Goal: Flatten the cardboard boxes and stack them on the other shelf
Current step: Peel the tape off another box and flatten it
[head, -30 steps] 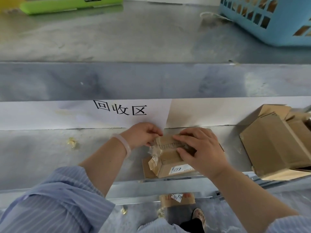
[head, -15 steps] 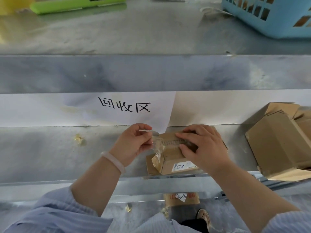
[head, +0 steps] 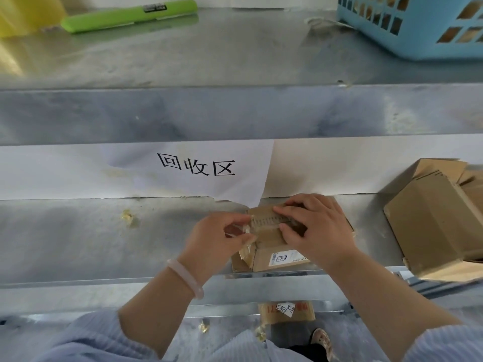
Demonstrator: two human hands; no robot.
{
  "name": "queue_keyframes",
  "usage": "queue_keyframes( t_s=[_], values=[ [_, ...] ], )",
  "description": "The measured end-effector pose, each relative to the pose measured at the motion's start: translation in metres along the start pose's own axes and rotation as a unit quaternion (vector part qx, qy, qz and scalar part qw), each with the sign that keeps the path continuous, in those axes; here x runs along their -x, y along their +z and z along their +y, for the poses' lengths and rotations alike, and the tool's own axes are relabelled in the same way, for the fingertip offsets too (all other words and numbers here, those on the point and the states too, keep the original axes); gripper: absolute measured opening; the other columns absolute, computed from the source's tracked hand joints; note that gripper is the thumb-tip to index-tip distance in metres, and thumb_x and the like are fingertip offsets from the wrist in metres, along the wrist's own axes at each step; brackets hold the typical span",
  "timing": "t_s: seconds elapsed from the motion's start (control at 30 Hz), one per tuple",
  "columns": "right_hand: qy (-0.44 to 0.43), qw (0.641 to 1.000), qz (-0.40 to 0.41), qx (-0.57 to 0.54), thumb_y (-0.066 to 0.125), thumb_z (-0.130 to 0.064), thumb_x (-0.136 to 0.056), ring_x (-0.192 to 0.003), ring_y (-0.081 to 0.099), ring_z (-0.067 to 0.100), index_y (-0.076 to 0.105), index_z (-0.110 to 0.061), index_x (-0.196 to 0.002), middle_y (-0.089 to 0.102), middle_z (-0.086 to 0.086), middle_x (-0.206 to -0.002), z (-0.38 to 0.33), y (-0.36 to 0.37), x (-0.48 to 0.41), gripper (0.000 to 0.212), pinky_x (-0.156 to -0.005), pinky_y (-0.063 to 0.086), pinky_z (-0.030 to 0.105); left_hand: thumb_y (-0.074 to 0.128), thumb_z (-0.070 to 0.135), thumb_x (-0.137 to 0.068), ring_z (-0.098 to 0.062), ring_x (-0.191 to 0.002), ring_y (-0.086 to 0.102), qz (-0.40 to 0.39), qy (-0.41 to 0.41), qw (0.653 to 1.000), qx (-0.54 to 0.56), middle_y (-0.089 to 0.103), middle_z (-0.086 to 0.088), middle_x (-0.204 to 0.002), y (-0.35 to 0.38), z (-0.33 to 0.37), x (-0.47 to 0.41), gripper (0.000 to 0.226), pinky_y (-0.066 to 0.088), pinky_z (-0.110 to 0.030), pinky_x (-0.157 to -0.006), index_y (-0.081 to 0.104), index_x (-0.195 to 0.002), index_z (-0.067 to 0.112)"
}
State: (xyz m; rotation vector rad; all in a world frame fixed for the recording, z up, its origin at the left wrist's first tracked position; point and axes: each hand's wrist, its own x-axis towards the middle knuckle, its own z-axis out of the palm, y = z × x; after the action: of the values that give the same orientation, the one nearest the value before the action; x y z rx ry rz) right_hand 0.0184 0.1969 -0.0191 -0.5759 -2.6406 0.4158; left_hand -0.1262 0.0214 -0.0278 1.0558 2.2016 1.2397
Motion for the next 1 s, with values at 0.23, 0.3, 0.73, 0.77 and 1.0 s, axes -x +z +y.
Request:
queue_keyframes(
  t_s=[0.23,0.3,0.73,0.77,1.0],
  values=[
    [-0.01,1.0,0.027,0.006,0.067,-0.043,-0.077,-0.107,0.056,0.015,0.074,-0.036,-0.106,0.063,-0.016,-0.107,0.003,0.005,0.002,0.031,-0.1,0.038,0.036,0.072,0.021,-0.082,0.012,-0.077,0.056,0.016,0.071,0.991,-0.109,0.06,0.026,-0.069,0.003,0.01,0.002,0.026,0.041,-0.002,-0.065,0.059,-0.077,0.043],
    [-0.011,0.999,0.035,0.006,0.063,-0.045,-0.077,-0.106,0.056,0.015,0.074,-0.036,-0.105,0.063,-0.016,-0.107,0.004,0.006,0.002,0.032,-0.1,0.038,0.035,0.066,0.019,-0.087,0.006,-0.075,0.056,0.009,0.06,0.99,-0.127,0.059,0.019,-0.069,0.0,0.011,-0.001,0.027,0.042,-0.005,-0.064,0.054,-0.073,0.039],
    [-0.01,0.999,0.034,0.005,0.057,-0.048,-0.078,-0.106,0.056,0.014,0.073,-0.038,-0.106,0.062,-0.018,-0.107,0.004,0.008,0.002,0.033,-0.099,0.04,0.038,0.087,0.022,-0.066,-0.007,-0.093,0.06,0.0,0.019,0.999,0.034,0.053,0.018,-0.106,0.001,-0.002,0.006,0.034,0.056,-0.025,-0.078,0.067,-0.081,0.045],
    [-0.011,0.999,0.033,0.007,0.057,-0.048,-0.078,-0.106,0.056,0.014,0.073,-0.038,-0.106,0.062,-0.018,-0.107,0.004,0.008,0.002,0.033,-0.099,0.04,0.037,0.085,0.022,-0.068,-0.005,-0.091,0.059,0.01,0.032,0.999,-0.003,0.054,0.021,-0.102,0.003,-0.001,0.006,0.035,0.054,-0.023,-0.078,0.064,-0.08,0.047],
    [-0.017,0.999,0.038,0.014,0.057,-0.048,-0.079,-0.105,0.057,0.015,0.074,-0.037,-0.106,0.063,-0.016,-0.107,0.004,0.009,0.002,0.034,-0.098,0.041,0.037,0.071,0.023,-0.081,0.003,-0.076,0.055,0.027,0.061,0.988,-0.139,0.058,0.018,-0.072,0.0,0.01,-0.002,0.033,0.04,-0.007,-0.06,0.052,-0.066,0.045]
  ],
)
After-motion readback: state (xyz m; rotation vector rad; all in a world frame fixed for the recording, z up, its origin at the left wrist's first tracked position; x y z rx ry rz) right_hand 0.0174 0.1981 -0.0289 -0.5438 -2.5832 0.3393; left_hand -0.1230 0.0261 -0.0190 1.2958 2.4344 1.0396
